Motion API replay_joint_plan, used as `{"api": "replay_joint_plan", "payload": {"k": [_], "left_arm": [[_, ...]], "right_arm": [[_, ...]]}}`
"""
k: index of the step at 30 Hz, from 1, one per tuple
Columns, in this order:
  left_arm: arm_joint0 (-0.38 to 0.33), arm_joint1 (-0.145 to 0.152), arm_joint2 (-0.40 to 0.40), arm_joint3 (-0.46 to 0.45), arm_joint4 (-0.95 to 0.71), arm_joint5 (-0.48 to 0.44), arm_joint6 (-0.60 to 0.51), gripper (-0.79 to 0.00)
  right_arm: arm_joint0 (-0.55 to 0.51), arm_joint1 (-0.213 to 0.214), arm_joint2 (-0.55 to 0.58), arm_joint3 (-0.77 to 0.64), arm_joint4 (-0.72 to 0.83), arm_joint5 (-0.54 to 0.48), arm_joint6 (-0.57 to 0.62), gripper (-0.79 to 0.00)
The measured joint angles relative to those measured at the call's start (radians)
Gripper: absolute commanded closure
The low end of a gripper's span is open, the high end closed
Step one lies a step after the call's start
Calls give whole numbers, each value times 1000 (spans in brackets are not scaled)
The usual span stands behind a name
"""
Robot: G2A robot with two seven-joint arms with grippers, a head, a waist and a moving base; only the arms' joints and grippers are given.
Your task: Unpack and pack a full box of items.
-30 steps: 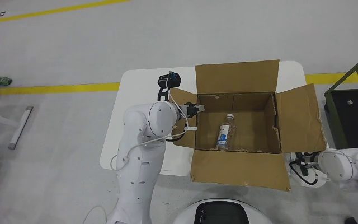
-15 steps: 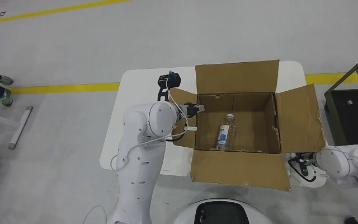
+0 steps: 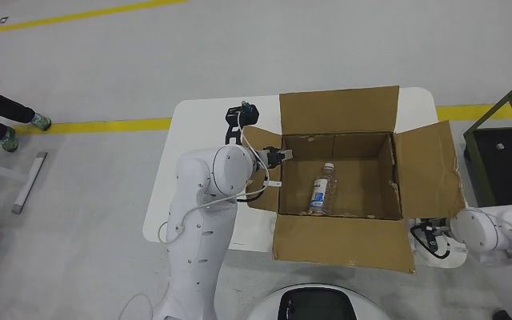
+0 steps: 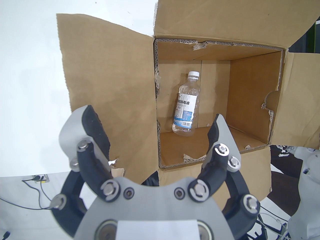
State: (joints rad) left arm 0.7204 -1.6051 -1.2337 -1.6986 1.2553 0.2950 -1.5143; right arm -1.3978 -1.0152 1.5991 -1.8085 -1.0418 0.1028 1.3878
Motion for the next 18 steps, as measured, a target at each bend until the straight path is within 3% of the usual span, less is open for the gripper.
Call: {"api": "replay_joint_plan", "payload": {"k": [8,14,18], "left_arm": [[0,0,0,0,0,0,0,-785],[0,0,0,0,0,0,0,-785],[0,0,0,0,0,0,0,-785]], "right_arm": [[-2,-1,52,-15,100,38,4,0],[-27,2,179,-26,274,77,0,0],[-42,1,309,-16,469,110,-26,0]]}}
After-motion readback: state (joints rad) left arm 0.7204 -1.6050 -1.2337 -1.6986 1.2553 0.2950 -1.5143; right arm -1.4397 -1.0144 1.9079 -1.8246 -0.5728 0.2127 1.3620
